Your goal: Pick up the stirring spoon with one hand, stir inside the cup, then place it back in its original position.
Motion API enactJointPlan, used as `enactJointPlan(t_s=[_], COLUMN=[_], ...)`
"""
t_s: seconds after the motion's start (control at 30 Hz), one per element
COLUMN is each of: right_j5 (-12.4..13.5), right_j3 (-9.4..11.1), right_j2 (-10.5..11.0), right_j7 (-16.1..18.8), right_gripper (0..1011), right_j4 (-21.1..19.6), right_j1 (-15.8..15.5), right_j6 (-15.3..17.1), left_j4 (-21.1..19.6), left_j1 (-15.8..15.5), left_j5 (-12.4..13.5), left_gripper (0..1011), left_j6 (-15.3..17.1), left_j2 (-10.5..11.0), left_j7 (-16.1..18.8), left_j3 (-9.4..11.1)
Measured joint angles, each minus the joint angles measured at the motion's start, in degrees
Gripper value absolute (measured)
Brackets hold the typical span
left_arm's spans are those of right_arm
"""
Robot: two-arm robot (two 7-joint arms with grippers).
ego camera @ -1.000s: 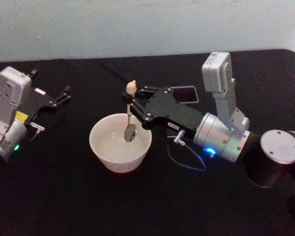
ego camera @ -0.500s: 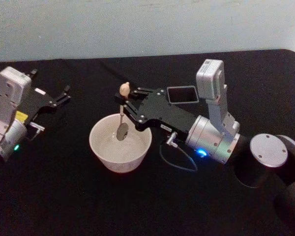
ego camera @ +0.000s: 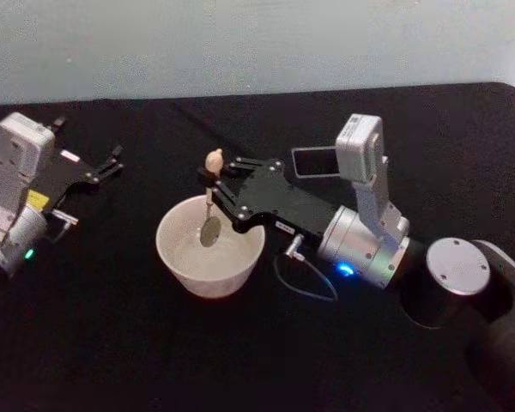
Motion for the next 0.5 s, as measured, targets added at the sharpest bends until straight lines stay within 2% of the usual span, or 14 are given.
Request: enactJointPlan(t_s=[0.5], right_j5=[-0.8], right_j3=[0.0], right_j2=[-0.9], right_j7=[0.1], right_gripper=[166], right_j4=[2.0], right_j1=[0.1], right_j6=[0.1], left_j4=[0.0], left_j1=[0.0], left_j5=[0.0], left_gripper=[1001], left_j6=[0.0], left_j2=[0.0], left_j7=[0.0], left_j3=[0.0])
